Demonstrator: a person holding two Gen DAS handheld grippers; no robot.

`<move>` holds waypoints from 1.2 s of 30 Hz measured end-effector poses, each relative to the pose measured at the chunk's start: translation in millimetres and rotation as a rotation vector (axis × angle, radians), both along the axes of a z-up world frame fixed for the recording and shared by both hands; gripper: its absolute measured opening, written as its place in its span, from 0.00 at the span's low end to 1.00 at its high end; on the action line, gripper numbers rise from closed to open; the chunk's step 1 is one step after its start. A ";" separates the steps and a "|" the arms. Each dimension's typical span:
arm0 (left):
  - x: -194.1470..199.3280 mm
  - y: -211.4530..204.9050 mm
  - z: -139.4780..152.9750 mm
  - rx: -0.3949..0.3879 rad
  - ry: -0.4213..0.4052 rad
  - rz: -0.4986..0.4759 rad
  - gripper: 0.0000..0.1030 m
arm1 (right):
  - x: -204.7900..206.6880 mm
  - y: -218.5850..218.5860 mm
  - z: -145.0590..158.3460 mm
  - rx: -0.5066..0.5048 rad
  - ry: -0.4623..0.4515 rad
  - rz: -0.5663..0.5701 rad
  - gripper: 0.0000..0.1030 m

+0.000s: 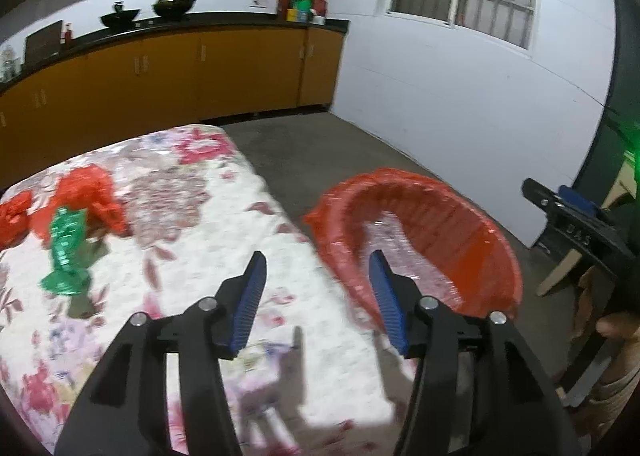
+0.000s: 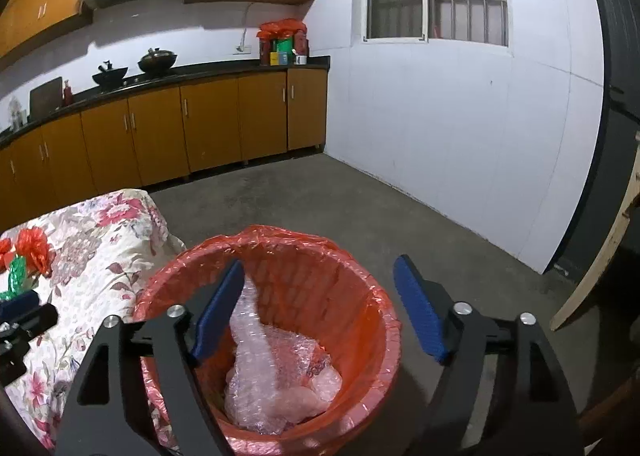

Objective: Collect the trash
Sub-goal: 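Move both tools back over the red and green bags on the table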

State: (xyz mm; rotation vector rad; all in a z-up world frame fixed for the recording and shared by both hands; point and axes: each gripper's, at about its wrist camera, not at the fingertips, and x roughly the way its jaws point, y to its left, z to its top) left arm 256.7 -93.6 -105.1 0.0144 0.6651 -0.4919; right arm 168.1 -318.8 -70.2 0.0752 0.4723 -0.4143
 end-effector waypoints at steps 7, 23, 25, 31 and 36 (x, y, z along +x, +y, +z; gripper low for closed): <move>-2.2 53.8 -0.6 0.009 -0.005 0.125 0.58 | 7.5 22.2 4.0 0.006 -0.002 0.056 0.83; -8.7 205.7 -4.2 0.093 -0.058 0.474 0.65 | 53.2 144.7 11.2 0.062 0.018 0.399 0.77; -9.6 228.3 -4.3 0.079 -0.065 0.529 0.68 | 59.8 166.8 11.1 0.080 0.023 0.456 0.73; -11.6 283.4 -5.2 0.050 -0.088 0.672 0.73 | 84.3 244.3 3.9 0.115 0.041 0.623 0.65; -6.5 315.8 -10.4 0.055 -0.057 0.749 0.74 | 105.6 301.9 -13.3 0.113 0.098 0.724 0.62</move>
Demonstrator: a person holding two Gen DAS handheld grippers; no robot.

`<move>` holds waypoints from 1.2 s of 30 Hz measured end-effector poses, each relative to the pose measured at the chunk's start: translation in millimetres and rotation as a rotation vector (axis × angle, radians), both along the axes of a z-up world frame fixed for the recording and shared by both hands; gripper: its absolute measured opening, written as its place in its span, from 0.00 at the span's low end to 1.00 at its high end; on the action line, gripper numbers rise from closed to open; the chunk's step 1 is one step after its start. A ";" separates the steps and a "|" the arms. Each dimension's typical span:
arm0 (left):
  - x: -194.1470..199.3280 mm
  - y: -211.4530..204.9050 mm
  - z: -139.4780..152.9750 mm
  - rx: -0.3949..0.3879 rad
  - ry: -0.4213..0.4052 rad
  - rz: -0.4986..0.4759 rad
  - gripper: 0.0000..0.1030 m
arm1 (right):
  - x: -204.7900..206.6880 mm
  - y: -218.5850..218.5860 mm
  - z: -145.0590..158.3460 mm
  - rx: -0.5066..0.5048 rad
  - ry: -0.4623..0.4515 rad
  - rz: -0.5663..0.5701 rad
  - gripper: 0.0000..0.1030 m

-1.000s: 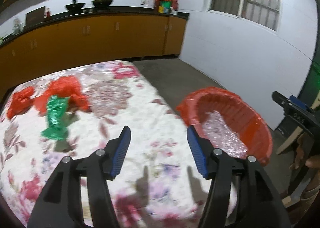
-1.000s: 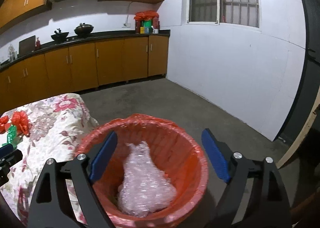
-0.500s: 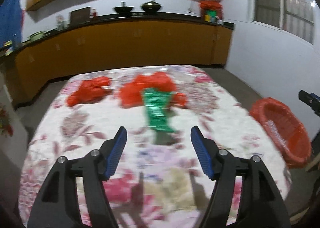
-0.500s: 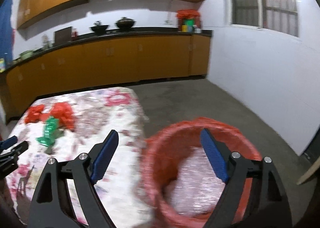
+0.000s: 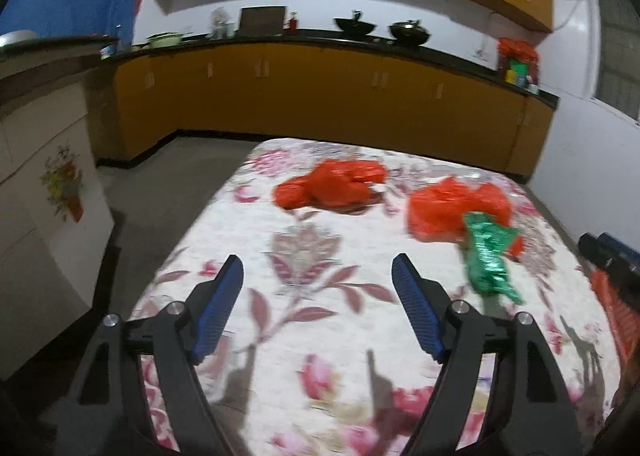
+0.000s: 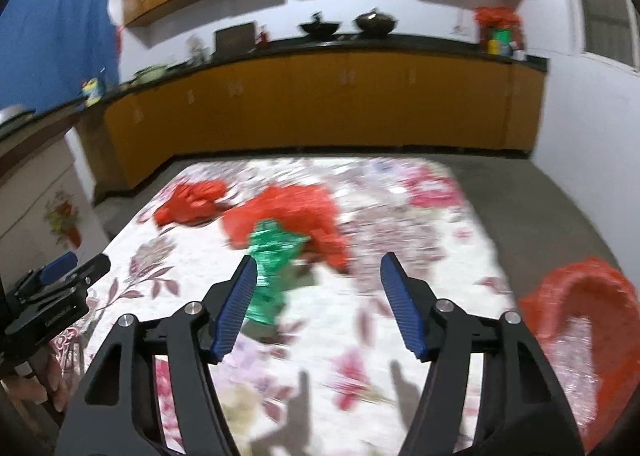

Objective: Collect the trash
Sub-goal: 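Move both tools back over the red and green bags on the table, then grasp the green bag with the right gripper while the left gripper grasps a red bag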

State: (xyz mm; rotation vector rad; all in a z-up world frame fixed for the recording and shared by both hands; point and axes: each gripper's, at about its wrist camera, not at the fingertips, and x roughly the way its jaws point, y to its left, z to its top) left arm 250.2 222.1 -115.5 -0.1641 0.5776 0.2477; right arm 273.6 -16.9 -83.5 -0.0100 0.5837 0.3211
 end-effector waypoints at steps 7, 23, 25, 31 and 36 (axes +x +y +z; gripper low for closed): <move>3.4 32.5 -2.8 -0.003 -0.009 0.053 0.76 | 33.9 50.2 -34.1 -0.029 0.121 0.042 0.57; 65.9 -12.9 -6.3 -0.040 0.005 -0.123 0.82 | 25.5 20.8 -52.7 -0.062 0.182 0.033 0.27; 81.3 -29.7 -6.9 -0.037 0.016 -0.167 0.83 | 18.2 5.3 -51.1 -0.058 0.172 0.012 0.27; 134.5 -83.5 -7.6 -0.016 0.040 -0.300 0.84 | 8.7 -44.2 -44.7 -0.054 0.135 -0.101 0.27; 164.3 -117.4 -2.3 -0.006 0.030 -0.388 0.84 | 15.0 -73.2 -47.4 -0.035 0.153 -0.155 0.27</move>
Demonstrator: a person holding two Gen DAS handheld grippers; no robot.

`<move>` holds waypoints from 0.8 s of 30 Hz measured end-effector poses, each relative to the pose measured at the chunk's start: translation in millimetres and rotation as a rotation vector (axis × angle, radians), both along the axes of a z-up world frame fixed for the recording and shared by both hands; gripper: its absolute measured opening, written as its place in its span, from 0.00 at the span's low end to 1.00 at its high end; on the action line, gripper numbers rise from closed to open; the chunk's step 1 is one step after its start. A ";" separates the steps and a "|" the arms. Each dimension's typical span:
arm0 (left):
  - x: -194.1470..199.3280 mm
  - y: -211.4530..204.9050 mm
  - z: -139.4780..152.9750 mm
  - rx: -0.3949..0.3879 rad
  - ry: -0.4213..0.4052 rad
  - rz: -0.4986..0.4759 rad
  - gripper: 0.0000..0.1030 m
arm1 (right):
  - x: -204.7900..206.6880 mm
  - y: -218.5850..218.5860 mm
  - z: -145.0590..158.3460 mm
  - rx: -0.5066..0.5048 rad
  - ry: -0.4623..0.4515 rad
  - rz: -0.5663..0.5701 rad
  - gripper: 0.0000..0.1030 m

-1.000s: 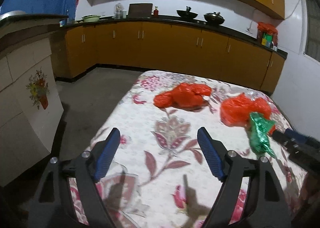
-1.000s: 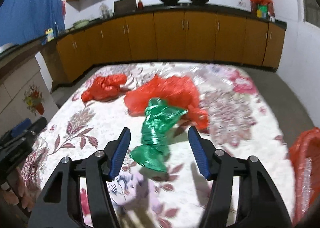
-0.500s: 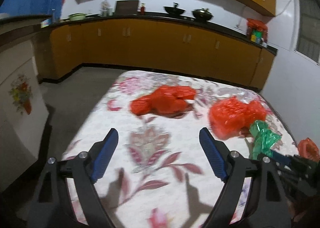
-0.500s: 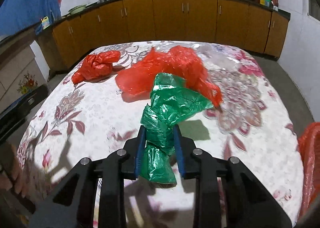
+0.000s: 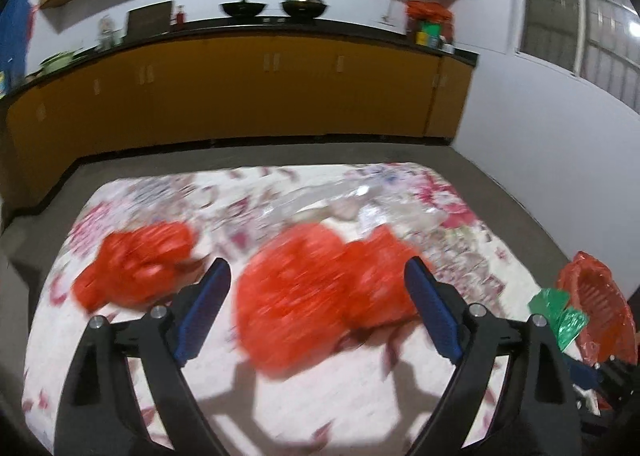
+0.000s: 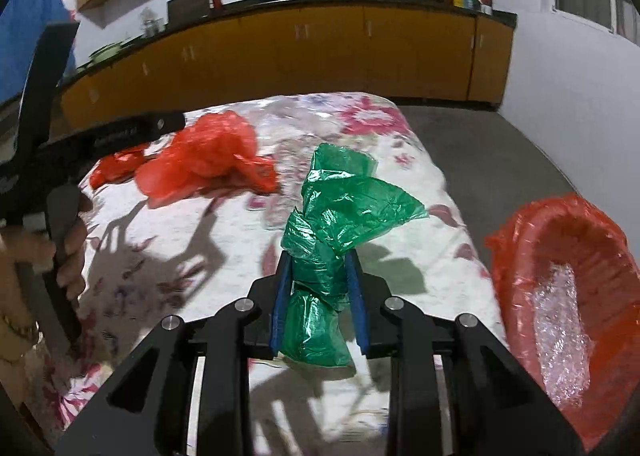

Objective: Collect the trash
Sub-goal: 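Grasp the green bag with the right gripper while the left gripper grasps a red bag, then carry both bags over the orange basket and open both grippers to drop them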

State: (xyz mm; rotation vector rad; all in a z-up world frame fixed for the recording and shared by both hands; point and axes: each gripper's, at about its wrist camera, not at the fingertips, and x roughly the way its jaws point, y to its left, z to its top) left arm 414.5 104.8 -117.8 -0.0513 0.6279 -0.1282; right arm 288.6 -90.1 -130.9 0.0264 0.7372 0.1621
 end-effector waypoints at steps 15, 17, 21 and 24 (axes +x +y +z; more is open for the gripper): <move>23.5 -49.7 -35.0 0.091 0.131 -0.095 0.34 | -6.0 -17.8 3.0 0.037 -0.017 -0.022 0.27; 16.1 -48.4 -32.2 0.086 0.125 -0.095 0.31 | -10.8 -22.5 6.9 0.040 -0.024 -0.034 0.27; -0.6 -45.4 -20.6 0.085 0.105 -0.088 0.29 | -20.0 -33.3 18.3 0.041 -0.048 -0.055 0.27; -18.1 -45.8 -9.6 0.085 0.086 -0.088 0.28 | -29.1 -41.4 27.9 0.041 -0.065 -0.072 0.27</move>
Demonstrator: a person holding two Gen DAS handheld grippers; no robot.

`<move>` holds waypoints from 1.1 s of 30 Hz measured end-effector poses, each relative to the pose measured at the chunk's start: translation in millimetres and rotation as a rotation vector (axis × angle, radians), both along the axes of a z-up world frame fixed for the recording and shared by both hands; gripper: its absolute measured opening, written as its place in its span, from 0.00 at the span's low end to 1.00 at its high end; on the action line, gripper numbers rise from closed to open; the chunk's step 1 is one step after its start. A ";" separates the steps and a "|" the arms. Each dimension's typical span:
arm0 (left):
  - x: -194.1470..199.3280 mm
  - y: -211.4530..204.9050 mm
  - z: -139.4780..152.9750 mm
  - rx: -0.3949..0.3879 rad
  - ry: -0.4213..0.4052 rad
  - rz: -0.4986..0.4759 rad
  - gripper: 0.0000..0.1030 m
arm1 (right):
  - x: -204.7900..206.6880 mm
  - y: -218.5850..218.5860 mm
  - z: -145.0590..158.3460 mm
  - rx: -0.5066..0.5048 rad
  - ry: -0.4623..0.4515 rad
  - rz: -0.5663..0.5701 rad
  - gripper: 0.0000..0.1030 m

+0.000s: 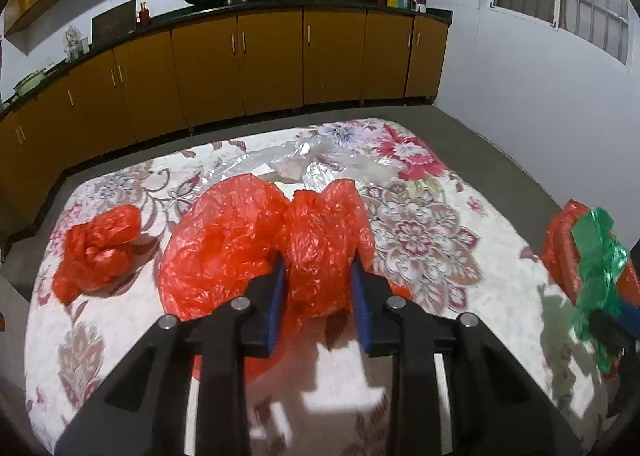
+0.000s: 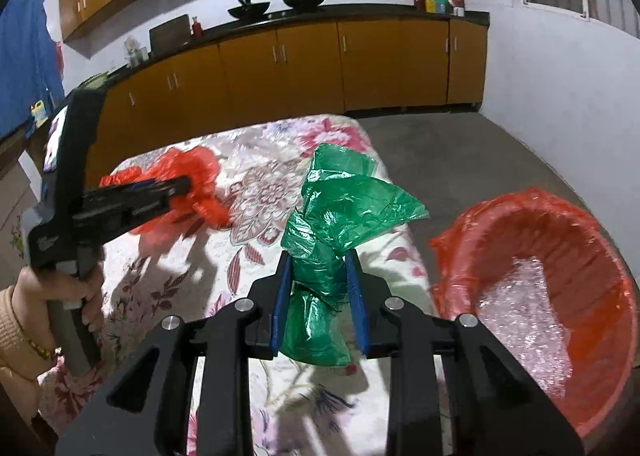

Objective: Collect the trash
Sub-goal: 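Carry both bags over the orange basket and open both grippers to drop them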

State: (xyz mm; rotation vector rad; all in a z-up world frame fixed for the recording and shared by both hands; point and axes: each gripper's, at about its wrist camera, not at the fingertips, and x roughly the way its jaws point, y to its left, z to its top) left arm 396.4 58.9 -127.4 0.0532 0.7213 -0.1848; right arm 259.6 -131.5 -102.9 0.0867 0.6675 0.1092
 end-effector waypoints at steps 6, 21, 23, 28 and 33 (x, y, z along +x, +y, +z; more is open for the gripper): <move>-45.3 -6.2 22.1 -0.018 -0.030 -0.025 0.28 | -19.1 -19.7 18.0 -0.001 -0.030 -0.041 0.27; -121.5 -55.8 67.0 -0.060 -0.093 -0.170 0.28 | -68.6 -73.0 50.0 0.003 -0.088 -0.149 0.27; -127.8 -63.7 71.9 -0.065 -0.098 -0.194 0.28 | -74.8 -79.7 52.0 0.002 -0.093 -0.163 0.27; -140.3 -84.1 79.0 -0.075 -0.106 -0.248 0.28 | -85.2 -94.8 55.7 0.001 -0.099 -0.195 0.27; -147.5 -101.1 82.4 -0.086 -0.106 -0.286 0.28 | -91.8 -108.2 57.1 0.000 -0.102 -0.227 0.27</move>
